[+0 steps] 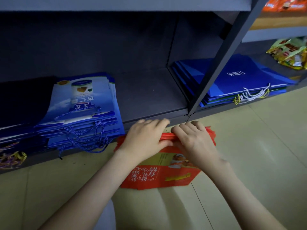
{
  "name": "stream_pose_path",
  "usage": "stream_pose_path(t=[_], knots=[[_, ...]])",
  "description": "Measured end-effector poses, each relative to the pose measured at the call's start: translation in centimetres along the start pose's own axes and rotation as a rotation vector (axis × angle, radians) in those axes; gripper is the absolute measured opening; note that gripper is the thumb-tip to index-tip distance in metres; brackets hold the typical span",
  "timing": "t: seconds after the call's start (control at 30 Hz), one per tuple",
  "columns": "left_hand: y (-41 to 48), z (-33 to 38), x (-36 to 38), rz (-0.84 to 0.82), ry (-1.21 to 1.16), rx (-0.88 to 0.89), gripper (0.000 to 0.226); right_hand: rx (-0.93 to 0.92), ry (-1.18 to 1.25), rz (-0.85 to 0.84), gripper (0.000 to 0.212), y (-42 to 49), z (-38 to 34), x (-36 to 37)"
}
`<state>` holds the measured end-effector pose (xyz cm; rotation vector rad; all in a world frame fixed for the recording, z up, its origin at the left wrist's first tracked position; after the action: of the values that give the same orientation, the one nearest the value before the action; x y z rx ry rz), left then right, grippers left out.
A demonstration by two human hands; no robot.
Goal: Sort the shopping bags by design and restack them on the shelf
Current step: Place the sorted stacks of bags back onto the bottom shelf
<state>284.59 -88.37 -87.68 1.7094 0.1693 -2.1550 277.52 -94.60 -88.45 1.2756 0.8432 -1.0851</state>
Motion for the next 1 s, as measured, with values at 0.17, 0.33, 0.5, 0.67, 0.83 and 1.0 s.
stream_pose_path(t=[0.17, 0.33, 0.5, 0.67, 0.83, 1.0], knots=[[-0.9, -0.8, 1.5, -0.087, 0.172, 0.006, 0.043, 0.331, 0.055, -0.198, 0.081, -3.2, 6.4, 2.2], [0.6, 1.6, 1.2, -0.087, 0.328, -0.020, 0.072, 0.257, 0.361, -0.128, 0.062, -2.8, 5.9, 2.8], [1.9, 3.1, 2.7, -0.090, 0.362, 0.016, 0.060, 0.446, 0.914, -0.180, 0.113, -5.6, 9.0, 6.3], [1.4, 3.4, 2.9, 0.008, 0.392, 0.112, 0.043, 0.691, 0.863, -0.089, 0.057, -7.2, 11.0, 8.8], [0.5, 3.0, 1.7, 0.076, 0.299, 0.159, 0.035, 0.588, 0.763, 0.057, 0.035, -7.0, 9.5, 6.3], [0.4, 2.6, -0.4, 0.175, 0.299, 0.179, 0.032, 0.412, 0.469, 0.149, 0.055, -4.5, 7.5, 2.0]])
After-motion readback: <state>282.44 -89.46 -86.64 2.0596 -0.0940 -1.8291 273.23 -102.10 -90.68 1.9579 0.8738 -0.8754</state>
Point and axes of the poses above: each hand's wrist, its own y-axis towards the middle knuckle, its own x-axis out of the palm, z = x × y, the point moved 9 cm from there along y, towards the middle knuckle, and after that the axes turned 6 degrees about -z, right-handed, at the moved point
